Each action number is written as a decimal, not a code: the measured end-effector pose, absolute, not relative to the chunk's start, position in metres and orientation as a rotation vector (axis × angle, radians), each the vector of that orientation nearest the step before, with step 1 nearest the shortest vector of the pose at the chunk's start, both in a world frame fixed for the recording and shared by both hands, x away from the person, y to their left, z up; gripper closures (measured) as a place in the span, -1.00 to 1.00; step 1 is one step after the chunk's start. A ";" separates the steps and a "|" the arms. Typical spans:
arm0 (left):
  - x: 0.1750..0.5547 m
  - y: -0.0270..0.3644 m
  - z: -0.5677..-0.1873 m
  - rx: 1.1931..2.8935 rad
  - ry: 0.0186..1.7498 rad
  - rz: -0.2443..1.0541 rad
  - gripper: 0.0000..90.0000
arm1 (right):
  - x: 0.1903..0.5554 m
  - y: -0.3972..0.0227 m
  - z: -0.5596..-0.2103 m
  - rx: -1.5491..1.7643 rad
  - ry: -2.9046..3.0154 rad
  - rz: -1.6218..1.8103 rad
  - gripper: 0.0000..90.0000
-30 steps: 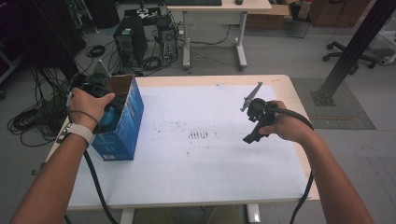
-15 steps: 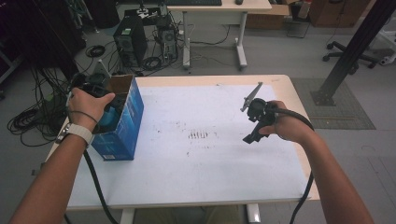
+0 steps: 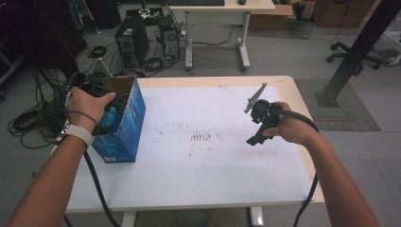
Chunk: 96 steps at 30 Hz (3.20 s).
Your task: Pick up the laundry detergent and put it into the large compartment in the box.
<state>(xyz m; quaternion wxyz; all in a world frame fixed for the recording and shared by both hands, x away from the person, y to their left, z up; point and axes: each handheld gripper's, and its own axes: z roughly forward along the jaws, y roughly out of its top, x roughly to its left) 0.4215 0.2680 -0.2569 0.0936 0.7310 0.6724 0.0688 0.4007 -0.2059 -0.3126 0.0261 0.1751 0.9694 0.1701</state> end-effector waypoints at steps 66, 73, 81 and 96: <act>0.389 0.233 -0.185 2.279 1.720 0.230 -0.76 | 0.389 -0.210 -0.298 0.535 2.963 0.535 -0.80; 0.385 0.224 -0.184 2.339 1.607 0.214 -0.76 | 0.388 -0.210 -0.296 0.533 2.960 0.540 -0.80; 0.379 0.211 -0.180 2.402 1.511 0.209 -0.77 | 0.388 -0.209 -0.296 0.537 2.960 0.536 -0.80; 0.366 0.193 -0.178 2.484 1.357 0.210 -0.77 | 0.387 -0.209 -0.295 0.534 2.958 0.536 -0.80</act>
